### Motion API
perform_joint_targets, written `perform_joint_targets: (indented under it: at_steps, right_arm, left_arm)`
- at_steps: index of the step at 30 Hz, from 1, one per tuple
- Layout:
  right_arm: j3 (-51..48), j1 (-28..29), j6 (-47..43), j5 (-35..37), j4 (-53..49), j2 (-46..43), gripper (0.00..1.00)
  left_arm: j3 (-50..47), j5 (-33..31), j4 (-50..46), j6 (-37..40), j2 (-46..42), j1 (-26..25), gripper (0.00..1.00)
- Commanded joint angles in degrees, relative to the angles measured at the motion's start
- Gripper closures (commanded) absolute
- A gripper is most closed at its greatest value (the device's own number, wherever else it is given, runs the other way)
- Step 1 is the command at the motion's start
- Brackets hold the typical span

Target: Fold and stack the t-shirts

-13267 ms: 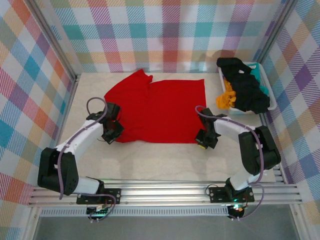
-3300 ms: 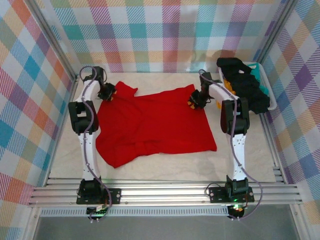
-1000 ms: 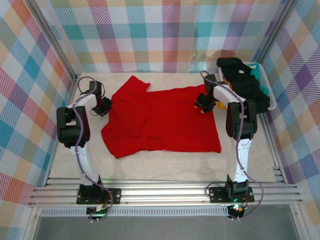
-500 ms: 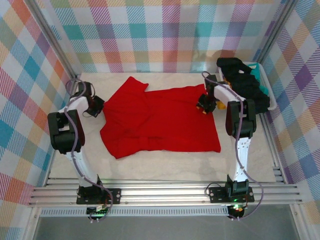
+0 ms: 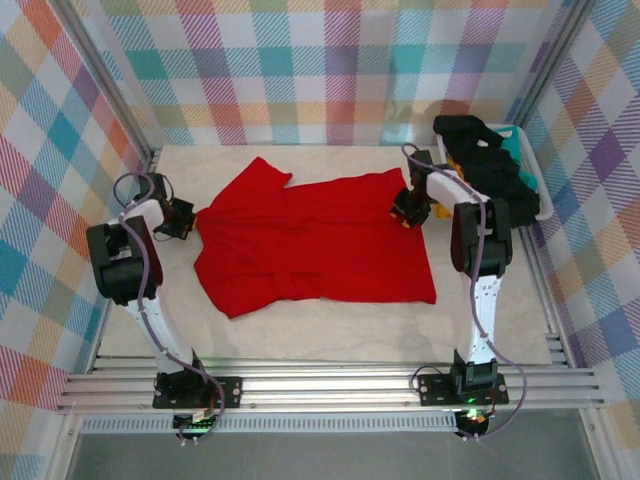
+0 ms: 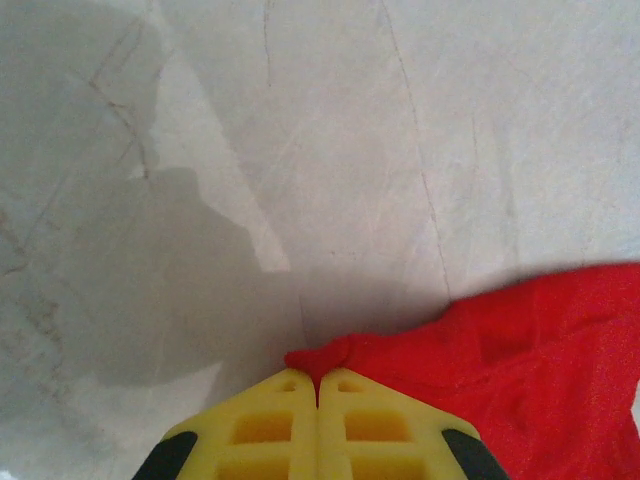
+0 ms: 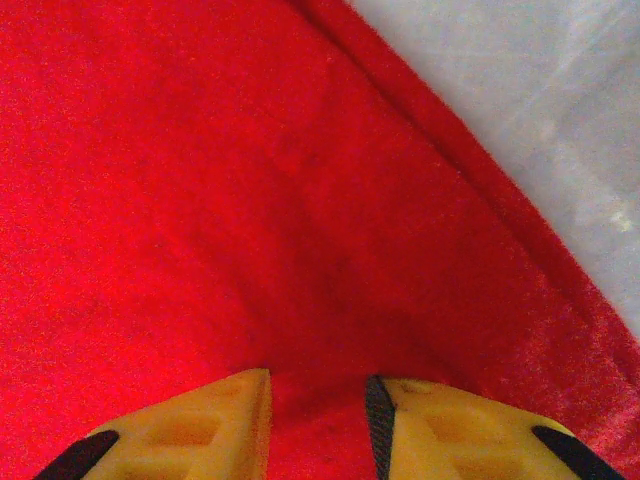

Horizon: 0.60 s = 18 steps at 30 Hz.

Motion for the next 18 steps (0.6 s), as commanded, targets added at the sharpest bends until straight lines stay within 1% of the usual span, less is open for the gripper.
perform_joint_targets:
  at_steps: [1, 4, 5, 7, 8, 10, 11, 14, 16, 18]
  right_arm:
    - [-2.5, 0.9, -1.0, -1.7, 1.6, -1.6, 0.65]
    - [-3.3, 1.3, -2.7, -3.4, 3.3, -4.1, 0.61]
    - [-3.5, 1.4, -3.3, -3.8, 3.8, -5.1, 0.59]
    - [-3.5, 1.3, -4.1, -4.0, 3.9, -6.7, 0.57]
    - [-3.4, 1.4, -4.6, -4.1, 3.9, -7.5, 0.56]
    - [-3.2, 1.3, -5.3, -3.9, 3.9, -8.7, 0.55]
    - [-3.2, 1.3, -5.7, -3.9, 3.9, -9.2, 0.55]
    - [-3.5, 1.2, -6.4, -4.3, 3.9, -10.4, 0.55]
    - [-5.1, 1.2, -6.9, -4.2, 4.1, -12.1, 0.55]
    - [-9.6, 1.2, -6.6, -3.0, 4.8, -16.7, 0.55]
  left_arm:
    - [1.5, -0.3, -4.7, 0.5, 1.3, 0.5, 0.96]
    - [-0.9, -1.3, -4.4, 1.2, -1.7, 0.5, 0.89]
    - [-1.0, -1.9, -5.2, 1.6, -3.0, 0.5, 0.85]
    - [-1.0, -3.5, -6.7, 2.4, -5.5, 0.2, 0.72]
    - [-1.0, -5.1, -7.4, 3.0, -7.1, 0.2, 0.69]
    - [-0.3, -8.6, -9.1, 4.6, -9.6, -2.4, 0.63]
    - [0.6, -10.8, -10.2, 5.8, -10.1, -3.4, 0.61]
    - [5.0, -15.2, -14.1, 10.8, -9.4, -7.0, 0.61]
    - [7.4, -16.1, -17.2, 13.1, -8.9, -9.2, 0.62]
    - [6.0, -16.7, -20.7, 13.3, -11.9, -11.7, 0.62]
